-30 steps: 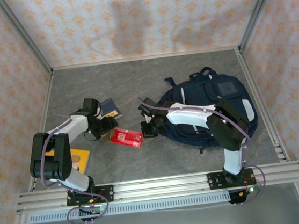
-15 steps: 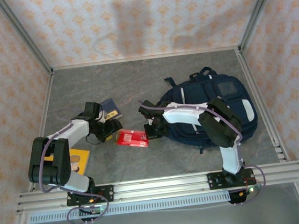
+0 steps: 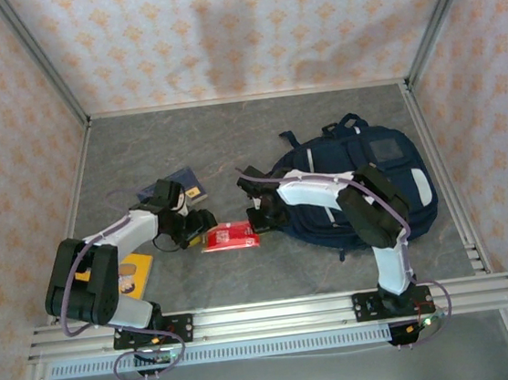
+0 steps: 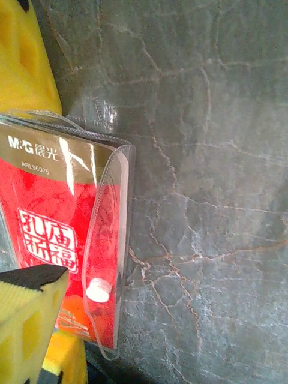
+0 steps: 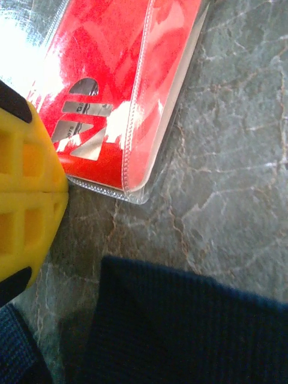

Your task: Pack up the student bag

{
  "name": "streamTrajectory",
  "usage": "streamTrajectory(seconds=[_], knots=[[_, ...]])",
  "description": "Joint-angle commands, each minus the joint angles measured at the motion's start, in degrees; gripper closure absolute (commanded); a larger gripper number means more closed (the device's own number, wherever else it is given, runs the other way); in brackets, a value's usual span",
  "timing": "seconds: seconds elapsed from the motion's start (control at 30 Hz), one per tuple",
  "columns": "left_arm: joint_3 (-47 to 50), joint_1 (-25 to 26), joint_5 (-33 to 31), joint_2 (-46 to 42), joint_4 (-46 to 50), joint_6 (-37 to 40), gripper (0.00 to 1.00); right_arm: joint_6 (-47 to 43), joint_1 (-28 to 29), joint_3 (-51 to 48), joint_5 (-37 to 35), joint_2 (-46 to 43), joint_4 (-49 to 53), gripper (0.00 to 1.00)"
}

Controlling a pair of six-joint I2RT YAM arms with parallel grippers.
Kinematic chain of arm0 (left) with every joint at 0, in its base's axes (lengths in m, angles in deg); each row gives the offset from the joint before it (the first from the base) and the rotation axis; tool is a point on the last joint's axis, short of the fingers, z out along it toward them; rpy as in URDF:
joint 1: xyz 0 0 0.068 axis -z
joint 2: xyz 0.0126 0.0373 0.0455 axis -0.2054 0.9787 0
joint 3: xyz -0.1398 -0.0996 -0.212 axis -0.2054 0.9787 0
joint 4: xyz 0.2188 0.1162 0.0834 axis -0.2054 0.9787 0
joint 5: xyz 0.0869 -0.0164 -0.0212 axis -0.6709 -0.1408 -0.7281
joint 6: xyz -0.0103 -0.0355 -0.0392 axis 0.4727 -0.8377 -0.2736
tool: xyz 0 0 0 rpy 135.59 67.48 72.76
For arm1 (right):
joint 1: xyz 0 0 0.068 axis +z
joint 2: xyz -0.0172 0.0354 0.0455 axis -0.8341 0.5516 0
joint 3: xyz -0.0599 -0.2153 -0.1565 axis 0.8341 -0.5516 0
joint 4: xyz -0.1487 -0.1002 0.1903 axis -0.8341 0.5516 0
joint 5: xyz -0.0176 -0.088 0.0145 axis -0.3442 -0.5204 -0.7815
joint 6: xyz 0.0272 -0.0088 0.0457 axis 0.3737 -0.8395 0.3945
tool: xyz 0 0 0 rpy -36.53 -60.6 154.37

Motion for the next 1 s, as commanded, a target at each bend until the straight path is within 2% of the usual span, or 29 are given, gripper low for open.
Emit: streamTrajectory(seconds=[0.0,0.07,0.4,0.47,0.73,0.97], knots=[[-0.26,0.79,0.24,-2.90,4.89,0.59,0.35,-2.04,-2.46,-0.26,-6.45,1.96,2.08,1.00],[-0.83,0.81,-0.29,-4.16,5.53,0.75,0.34,-2.34,-2.45,-0.58,-5.48,1.93,1.79,1.00],[2.75,2.17,6.15,-5.84,1.75,-2.29,0.40,-4.63,-2.92,-0.28,-4.90,1.77,1.71,1.00],[3.94,2.15,8.33,-8.08,-0.52,-3.64,0.41,-4.69,-3.19,-0.59,-4.11,1.85,1.40,1.00],[4.17,2.16,10.34,-19.20,-0.09,-6.04,0.46,-4.79,-3.50,-2.27,-3.80,0.91,0.88,1.00],[8.02,2.14,11.33,-18.78,-7.56,-10.72,0.48,-4.80,-3.59,-2.39,-3.69,0.40,1.24,1.00]])
